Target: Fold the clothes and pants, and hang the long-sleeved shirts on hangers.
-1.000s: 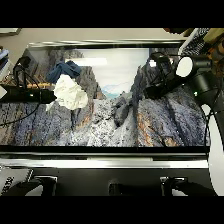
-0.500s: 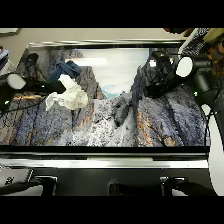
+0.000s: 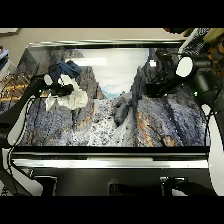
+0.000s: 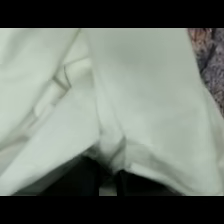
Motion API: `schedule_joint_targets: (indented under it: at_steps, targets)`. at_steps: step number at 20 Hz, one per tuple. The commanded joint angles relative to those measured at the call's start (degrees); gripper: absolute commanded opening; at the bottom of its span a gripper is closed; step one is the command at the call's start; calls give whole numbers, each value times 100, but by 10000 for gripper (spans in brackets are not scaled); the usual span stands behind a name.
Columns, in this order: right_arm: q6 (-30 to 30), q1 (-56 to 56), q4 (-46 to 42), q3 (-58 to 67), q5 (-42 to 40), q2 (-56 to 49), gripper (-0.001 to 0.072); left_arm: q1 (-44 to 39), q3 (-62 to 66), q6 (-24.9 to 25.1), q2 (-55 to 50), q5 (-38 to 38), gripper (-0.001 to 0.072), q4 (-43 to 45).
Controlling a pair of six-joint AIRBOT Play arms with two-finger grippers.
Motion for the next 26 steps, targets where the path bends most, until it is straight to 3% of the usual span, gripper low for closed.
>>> schedule_joint_targets:
  at_steps: [1,2,5,9,12,15,16,17,19,20,21,23,26]
  targets:
    - [186,7,-24,0,50,0,217,-79,511,546,55,-717,16,-728]
    - [332,7,-101,0,144,0,217,-170,616,774,260,-951,16,-970]
    - [693,7,-634,0,730,79,217,-695,640,793,911,-1388,15,-1746]
    - [861,7,-1980,-2,1471,577,217,-1823,640,527,1137,-1248,16,-2881]
    - [870,7,-2559,-2,1757,1051,217,-2752,638,48,813,-780,15,-2791]
    - [846,-4,-2577,-2,1757,1357,216,-3335,638,-402,46,-612,16,-2549]
    - [824,-4,-2570,-2,1727,1386,216,-3434,638,-485,-216,-625,45,-2597]
    - [708,-4,-2549,-7,1681,1386,216,-3462,638,-560,-387,-656,173,-2688]
    - [623,-4,-2522,-138,1410,1386,218,-3346,643,-560,-428,-820,544,-2833]
    - [640,-4,-2455,-243,1202,1386,262,-3206,643,-424,-306,-979,551,-2828]
    - [765,-4,-2302,-345,951,1368,355,-3029,643,-181,-144,-1147,552,-2824]
    - [1504,-4,-1858,-365,313,1202,382,-2553,643,48,302,-1622,551,-2507]
    - [1969,-437,-1034,2,-369,754,429,-1733,640,258,1023,-2430,551,-1714]
